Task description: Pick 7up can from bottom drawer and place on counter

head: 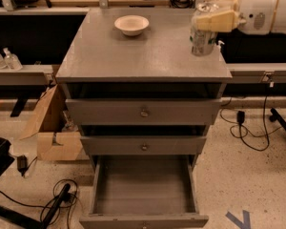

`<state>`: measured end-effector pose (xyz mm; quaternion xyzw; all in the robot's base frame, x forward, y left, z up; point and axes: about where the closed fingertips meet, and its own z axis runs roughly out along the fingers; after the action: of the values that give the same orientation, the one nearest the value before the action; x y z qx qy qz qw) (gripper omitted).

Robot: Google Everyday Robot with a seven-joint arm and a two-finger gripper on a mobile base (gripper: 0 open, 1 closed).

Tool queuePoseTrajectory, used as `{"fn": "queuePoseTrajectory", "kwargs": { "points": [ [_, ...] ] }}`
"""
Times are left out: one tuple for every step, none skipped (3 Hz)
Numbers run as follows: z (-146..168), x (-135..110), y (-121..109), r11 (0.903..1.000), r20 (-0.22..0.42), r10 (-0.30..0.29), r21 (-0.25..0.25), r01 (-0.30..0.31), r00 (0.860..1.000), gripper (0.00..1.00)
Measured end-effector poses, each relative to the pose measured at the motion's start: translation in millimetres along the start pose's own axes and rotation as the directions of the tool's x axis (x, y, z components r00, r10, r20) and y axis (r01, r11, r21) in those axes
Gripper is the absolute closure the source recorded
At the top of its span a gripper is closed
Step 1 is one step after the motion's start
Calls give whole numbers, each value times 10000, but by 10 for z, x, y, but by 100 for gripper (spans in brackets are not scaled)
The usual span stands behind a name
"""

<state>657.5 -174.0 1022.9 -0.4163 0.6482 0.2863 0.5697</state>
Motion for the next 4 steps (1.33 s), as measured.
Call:
{"fn": "queuePoseTrajectory", "kwargs": {
  "points": [
    [299,-135,-605,9980,411,-319,565,295,9986,100],
    [480,-67,-939,9950,687,-451,922,387,9966,100],
    [644,321,-1235,9940,762,-158,1092,74,9970,100],
    [764,759,-1389,9931,534,308,1112,-366,9981,100]
  ]
}}
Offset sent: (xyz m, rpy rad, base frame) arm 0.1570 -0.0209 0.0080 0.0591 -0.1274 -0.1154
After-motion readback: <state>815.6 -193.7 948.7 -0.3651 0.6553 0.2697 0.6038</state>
